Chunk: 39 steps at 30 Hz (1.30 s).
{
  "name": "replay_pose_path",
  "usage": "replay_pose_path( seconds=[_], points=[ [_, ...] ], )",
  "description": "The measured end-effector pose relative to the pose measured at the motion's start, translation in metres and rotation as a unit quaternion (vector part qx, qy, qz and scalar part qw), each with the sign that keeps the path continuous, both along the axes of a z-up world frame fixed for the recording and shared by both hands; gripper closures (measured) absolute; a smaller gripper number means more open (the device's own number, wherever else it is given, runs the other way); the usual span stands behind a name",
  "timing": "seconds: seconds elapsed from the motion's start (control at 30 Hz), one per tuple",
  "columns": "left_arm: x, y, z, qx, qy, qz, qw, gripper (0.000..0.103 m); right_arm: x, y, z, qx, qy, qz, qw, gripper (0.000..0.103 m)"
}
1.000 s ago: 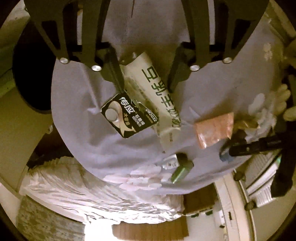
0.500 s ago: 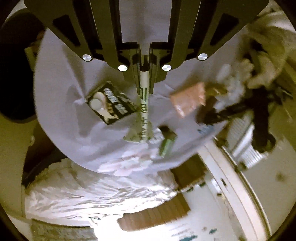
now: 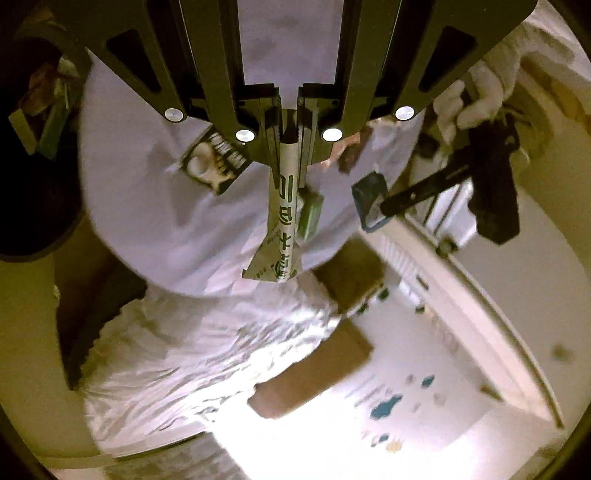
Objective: Collect trash
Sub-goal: 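Grasp the dark blue snack bag with the left tool while the right tool grasps the white tube box, then carry both items over the black bin and open both tools to drop them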
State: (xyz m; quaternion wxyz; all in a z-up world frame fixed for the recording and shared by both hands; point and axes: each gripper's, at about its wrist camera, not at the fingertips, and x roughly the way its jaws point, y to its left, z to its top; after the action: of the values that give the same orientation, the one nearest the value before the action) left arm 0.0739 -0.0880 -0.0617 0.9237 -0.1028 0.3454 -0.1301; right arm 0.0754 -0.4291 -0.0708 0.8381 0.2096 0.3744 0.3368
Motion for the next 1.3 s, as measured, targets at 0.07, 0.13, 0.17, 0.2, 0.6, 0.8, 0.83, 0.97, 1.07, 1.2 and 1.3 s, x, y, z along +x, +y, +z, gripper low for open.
replay_pose_path(
  seconds=[0.07, 0.13, 0.17, 0.2, 0.6, 0.8, 0.83, 0.97, 1.07, 1.2, 1.3],
  points=[
    [0.006, -0.021, 0.006, -0.003, -0.007, -0.021, 0.9997, 0.070, 0.001, -0.019, 0.004, 0.005, -0.005, -0.027, 1.000, 0.096],
    [0.012, -0.044, 0.010, -0.004, -0.012, -0.046, 0.9989, 0.070, 0.002, -0.038, 0.007, 0.009, -0.008, -0.056, 0.998, 0.096],
    [0.015, -0.056, 0.012, -0.004, -0.014, -0.058, 0.9982, 0.070, 0.003, -0.045, 0.008, 0.010, -0.008, -0.068, 0.998, 0.096],
    [0.017, -0.066, 0.013, -0.004, -0.016, -0.068, 0.9976, 0.070, 0.003, -0.054, 0.007, 0.011, -0.008, -0.081, 0.997, 0.096],
    [0.042, -0.194, 0.012, -0.002, -0.029, -0.183, 0.9828, 0.070, 0.008, -0.144, -0.020, -0.005, 0.032, -0.218, 0.975, 0.096],
    [0.048, -0.235, 0.001, 0.005, -0.020, -0.216, 0.9761, 0.070, 0.011, -0.167, -0.039, -0.013, 0.049, -0.252, 0.966, 0.096],
    [0.049, -0.240, -0.002, 0.007, -0.018, -0.221, 0.9751, 0.070, 0.008, -0.172, -0.043, -0.015, 0.052, -0.257, 0.965, 0.096],
    [0.050, -0.253, -0.009, 0.013, -0.012, -0.233, 0.9724, 0.070, 0.004, -0.181, -0.055, -0.016, 0.063, -0.269, 0.961, 0.096],
    [0.051, -0.260, -0.011, 0.015, -0.009, -0.237, 0.9714, 0.070, 0.008, -0.185, -0.062, -0.016, 0.071, -0.274, 0.959, 0.096],
    [0.052, -0.267, -0.014, 0.018, -0.005, -0.241, 0.9704, 0.070, 0.006, -0.186, -0.069, -0.016, 0.078, -0.279, 0.957, 0.096],
    [0.053, -0.272, -0.015, 0.020, -0.005, -0.244, 0.9696, 0.070, 0.005, -0.188, -0.072, -0.016, 0.082, -0.281, 0.956, 0.096]
  ],
)
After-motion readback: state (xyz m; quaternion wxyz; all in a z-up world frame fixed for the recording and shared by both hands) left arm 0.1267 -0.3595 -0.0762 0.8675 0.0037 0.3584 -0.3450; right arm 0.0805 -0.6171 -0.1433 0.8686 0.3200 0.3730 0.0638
